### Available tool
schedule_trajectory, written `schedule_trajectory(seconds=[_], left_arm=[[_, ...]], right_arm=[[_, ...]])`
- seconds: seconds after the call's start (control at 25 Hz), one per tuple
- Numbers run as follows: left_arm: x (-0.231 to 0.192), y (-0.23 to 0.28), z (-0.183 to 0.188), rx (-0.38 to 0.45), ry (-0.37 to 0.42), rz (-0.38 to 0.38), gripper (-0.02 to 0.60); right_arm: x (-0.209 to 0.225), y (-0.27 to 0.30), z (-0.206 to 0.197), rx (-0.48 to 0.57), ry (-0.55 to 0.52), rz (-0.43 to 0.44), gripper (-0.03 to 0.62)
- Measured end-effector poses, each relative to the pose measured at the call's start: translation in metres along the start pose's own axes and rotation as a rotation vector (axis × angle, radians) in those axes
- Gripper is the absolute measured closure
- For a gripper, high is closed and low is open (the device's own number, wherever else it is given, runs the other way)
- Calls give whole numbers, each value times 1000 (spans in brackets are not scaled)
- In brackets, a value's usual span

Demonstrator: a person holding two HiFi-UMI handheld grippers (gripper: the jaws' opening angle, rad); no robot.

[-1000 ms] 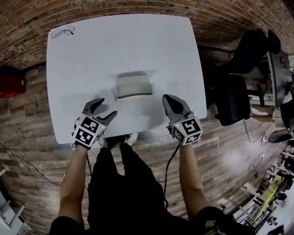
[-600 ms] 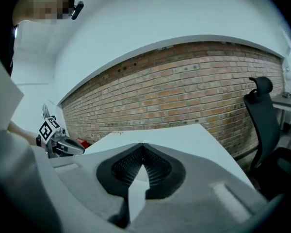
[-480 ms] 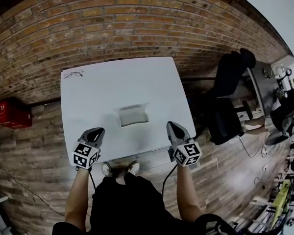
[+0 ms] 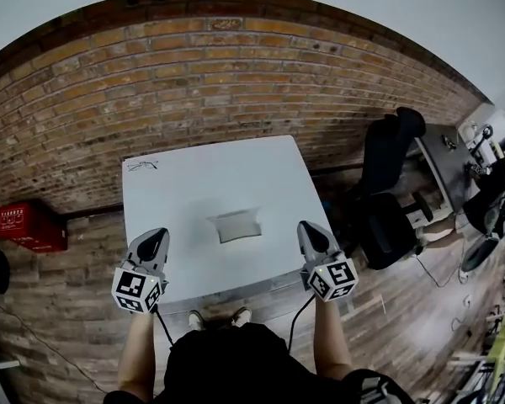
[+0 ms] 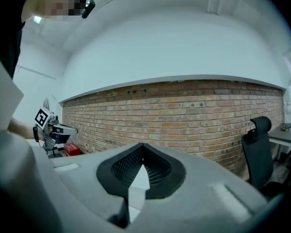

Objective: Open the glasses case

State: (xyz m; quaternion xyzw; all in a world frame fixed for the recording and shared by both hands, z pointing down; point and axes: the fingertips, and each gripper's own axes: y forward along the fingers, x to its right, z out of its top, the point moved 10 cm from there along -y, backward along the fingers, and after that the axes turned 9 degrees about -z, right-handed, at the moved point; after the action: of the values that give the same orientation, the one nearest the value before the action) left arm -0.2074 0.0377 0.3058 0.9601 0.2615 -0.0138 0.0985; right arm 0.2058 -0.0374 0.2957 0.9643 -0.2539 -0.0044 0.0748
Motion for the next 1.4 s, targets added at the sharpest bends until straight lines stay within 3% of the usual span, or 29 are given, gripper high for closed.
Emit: schedule_trajectory(seconds=[0.28, 0.52, 0.92, 1.4], left_arm=[[7, -38, 44, 119, 40, 51, 575], [17, -58, 65, 204, 65, 106, 575], [37, -85, 73, 244, 95, 194, 575], [44, -66, 77, 256, 110, 152, 575]], right_arm=[[-3, -18, 38, 75, -19, -20, 589], [-6, -41, 42, 105, -20, -51, 589], [8, -99, 57, 147, -60, -191, 589], [-7, -85, 67, 162, -128, -135, 589]])
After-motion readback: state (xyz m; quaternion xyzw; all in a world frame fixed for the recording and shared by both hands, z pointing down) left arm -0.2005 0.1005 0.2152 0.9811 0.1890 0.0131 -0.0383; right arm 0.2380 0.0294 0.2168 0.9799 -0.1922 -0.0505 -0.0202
